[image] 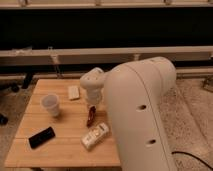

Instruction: Drag the pepper across the table

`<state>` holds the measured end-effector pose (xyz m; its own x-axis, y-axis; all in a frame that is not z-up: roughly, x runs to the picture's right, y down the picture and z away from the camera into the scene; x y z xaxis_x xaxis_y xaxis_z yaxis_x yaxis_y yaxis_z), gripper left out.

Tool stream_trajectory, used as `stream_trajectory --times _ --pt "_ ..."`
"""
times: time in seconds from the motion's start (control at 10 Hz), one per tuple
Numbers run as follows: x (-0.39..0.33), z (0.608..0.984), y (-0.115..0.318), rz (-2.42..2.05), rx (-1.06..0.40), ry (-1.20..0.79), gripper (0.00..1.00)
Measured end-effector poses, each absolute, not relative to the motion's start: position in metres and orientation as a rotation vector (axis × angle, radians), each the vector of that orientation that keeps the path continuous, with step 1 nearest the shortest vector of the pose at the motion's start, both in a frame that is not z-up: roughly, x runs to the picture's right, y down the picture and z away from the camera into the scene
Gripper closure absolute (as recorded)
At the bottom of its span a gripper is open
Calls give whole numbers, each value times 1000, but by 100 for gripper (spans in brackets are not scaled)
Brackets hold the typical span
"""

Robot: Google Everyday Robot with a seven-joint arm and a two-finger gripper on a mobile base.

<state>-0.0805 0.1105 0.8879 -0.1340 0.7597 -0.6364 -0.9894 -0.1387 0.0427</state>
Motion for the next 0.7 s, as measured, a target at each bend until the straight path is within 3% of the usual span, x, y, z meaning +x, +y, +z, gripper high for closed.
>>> stream_trajectory --times 0.7 --pt "-82 910 79 1634 -565 537 98"
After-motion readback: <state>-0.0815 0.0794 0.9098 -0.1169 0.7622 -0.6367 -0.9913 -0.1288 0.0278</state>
